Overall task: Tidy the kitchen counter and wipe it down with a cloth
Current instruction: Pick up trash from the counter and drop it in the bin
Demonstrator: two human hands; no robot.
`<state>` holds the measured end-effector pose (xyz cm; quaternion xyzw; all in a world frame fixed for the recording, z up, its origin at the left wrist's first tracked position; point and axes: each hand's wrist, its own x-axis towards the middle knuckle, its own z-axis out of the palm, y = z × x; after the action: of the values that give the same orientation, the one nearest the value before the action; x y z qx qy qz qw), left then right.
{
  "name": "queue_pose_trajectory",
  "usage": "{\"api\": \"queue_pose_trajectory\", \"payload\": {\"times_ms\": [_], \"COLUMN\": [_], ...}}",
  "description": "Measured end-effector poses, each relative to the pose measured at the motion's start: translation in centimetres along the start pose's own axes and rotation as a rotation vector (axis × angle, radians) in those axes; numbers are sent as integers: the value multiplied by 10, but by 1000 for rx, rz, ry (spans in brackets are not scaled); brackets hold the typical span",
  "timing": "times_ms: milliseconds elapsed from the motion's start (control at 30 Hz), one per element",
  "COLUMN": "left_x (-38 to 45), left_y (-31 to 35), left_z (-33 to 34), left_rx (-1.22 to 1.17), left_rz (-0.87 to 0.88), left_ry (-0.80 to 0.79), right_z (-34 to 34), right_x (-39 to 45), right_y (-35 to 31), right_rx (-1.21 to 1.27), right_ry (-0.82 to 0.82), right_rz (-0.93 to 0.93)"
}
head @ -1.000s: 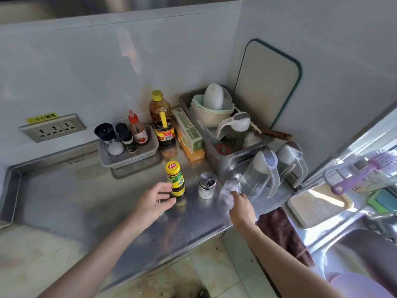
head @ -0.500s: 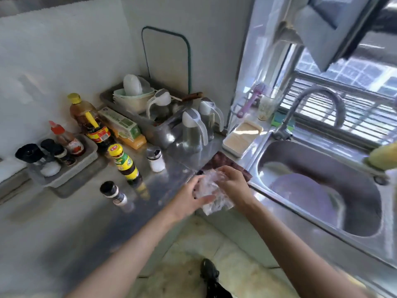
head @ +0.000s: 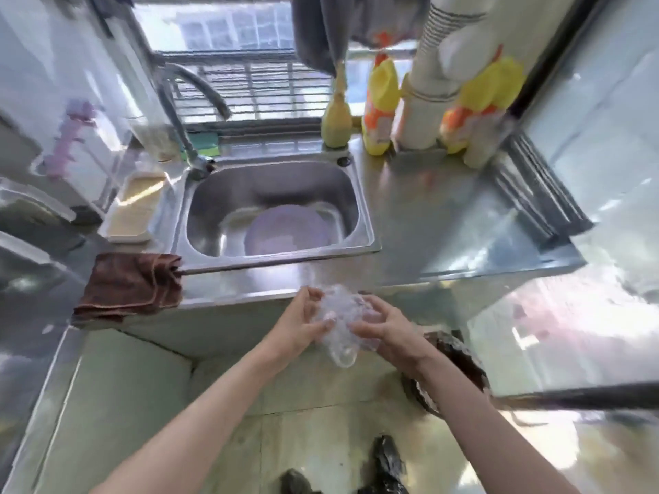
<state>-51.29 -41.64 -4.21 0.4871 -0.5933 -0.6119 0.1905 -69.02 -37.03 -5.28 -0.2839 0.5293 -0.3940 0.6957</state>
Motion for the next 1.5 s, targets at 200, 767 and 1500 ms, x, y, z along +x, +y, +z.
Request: {"api": "queue_pose_trajectory", "payload": {"times_ms": [200,767,1500], "left_x": [89,326,115], "left_y": [-54,-349,-62], "left_z": [143,336,199], "left_rx": [176,452,125], "left_rz": [-136,-116,-219], "left_ry": [-248,-353,100], "right_z": [-167,-448,-204], "right_x": [-10,182,32], "right_y": [92,445,65], "right_rx": [-131,-605,-587], "right_ry": [505,656,289], "right_rz": [73,497,-74]}}
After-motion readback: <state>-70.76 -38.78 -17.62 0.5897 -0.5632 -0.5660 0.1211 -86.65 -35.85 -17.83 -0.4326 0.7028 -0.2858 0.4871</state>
